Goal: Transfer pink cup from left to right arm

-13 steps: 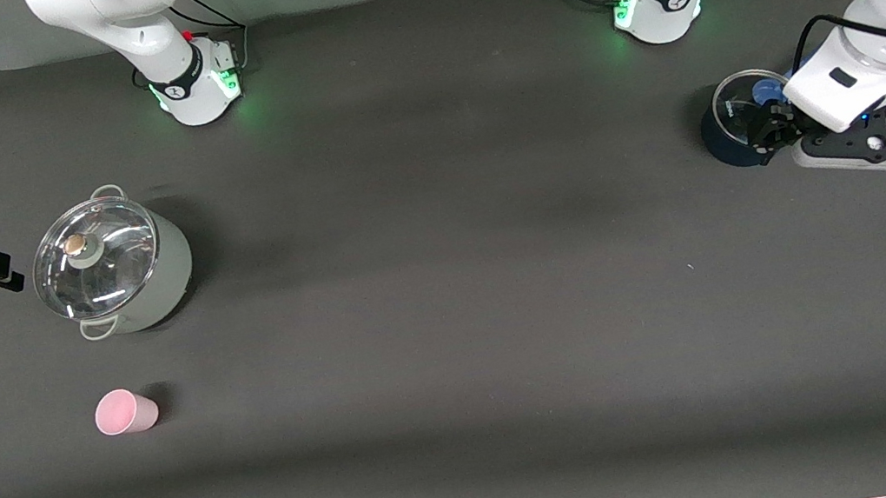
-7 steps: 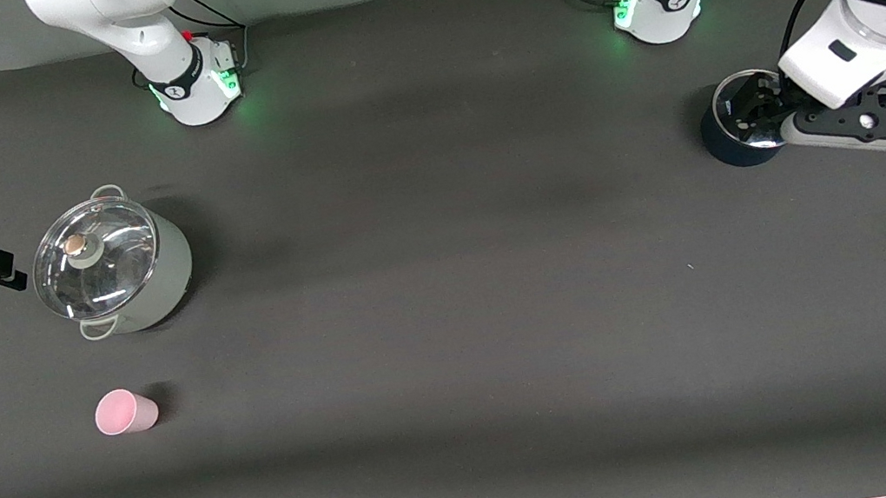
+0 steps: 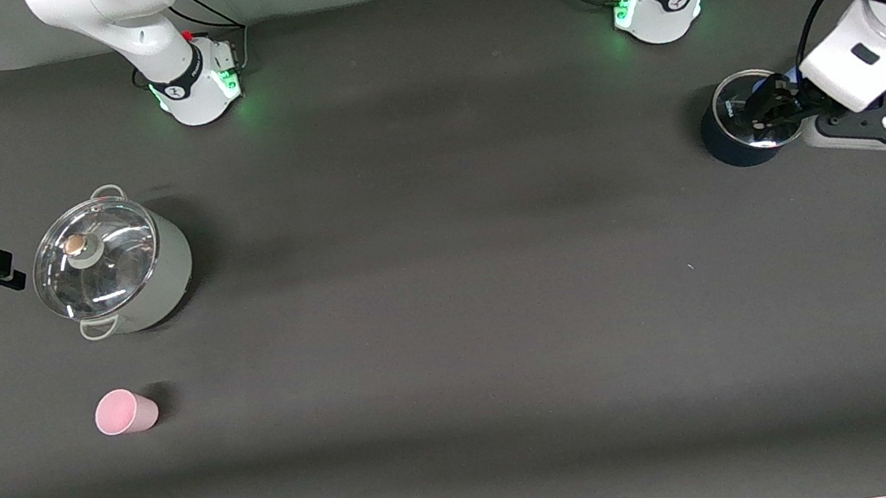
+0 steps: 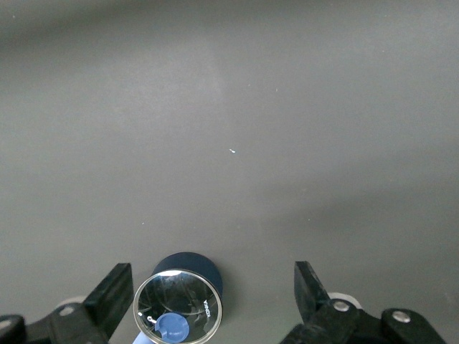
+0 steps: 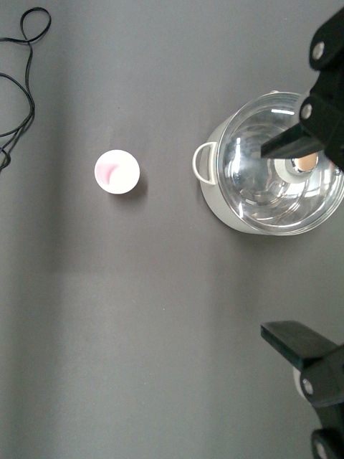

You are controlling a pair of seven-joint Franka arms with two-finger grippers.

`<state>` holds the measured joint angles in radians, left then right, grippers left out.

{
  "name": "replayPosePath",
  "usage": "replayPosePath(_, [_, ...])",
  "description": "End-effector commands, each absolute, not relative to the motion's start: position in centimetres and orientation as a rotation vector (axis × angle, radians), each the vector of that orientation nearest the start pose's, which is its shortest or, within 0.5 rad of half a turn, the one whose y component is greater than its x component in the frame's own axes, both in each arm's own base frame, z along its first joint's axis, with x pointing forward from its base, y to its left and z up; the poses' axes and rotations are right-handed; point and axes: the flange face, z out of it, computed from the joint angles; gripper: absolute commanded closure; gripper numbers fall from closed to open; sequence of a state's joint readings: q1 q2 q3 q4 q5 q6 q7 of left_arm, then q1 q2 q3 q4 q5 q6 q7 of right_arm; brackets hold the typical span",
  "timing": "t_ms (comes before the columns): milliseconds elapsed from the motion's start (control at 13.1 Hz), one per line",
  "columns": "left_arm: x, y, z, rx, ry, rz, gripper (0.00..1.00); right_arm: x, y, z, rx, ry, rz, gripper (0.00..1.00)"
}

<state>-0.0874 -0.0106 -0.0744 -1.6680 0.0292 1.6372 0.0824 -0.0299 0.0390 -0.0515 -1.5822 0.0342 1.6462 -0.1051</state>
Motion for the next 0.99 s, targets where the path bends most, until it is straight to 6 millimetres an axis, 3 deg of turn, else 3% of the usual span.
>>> replayPosePath(0, [54.8,-8.7,59.2,-3.091,0.291,0.049,0.0,56.8,-3.9,61.1,-3.112,-0.016,-0.052,0.0])
replayPosePath(913, [54.9,-7.6,58.8,-3.085,0.281,0.075,0.0,56.9,-3.9,61.0,-3.112,-0.019,-0.049,0.0])
